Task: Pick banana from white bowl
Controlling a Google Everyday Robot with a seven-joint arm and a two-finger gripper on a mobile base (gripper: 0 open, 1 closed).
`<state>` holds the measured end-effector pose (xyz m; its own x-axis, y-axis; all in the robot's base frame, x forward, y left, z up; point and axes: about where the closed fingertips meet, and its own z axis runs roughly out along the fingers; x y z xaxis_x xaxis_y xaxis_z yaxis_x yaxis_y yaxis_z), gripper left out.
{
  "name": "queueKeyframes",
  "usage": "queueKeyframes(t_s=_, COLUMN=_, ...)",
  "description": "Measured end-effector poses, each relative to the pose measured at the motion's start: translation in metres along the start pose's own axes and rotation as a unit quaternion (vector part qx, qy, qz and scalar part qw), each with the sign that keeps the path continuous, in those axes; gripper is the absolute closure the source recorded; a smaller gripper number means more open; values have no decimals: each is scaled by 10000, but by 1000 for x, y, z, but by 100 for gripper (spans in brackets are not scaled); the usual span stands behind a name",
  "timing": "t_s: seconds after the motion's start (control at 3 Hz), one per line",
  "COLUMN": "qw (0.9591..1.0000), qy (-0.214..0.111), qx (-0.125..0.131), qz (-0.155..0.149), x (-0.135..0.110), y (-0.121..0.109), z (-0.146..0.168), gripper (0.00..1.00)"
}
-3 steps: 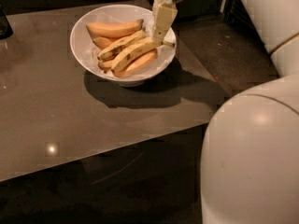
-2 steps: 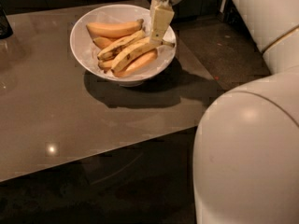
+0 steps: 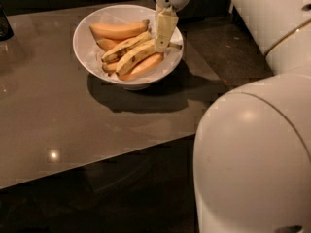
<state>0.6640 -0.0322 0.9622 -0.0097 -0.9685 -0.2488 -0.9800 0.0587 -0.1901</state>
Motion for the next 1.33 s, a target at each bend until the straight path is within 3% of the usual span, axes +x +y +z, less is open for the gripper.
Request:
queueKeyframes(t_s=0.33, qw=9999, qy=12, qx=-92, qz=54, x=3, y=2, z=8, gripper=38)
queueKeyframes(t_s=1.33, qw=9995, qy=37, qx=-269, qz=140, x=10, y=5, z=22, gripper=37)
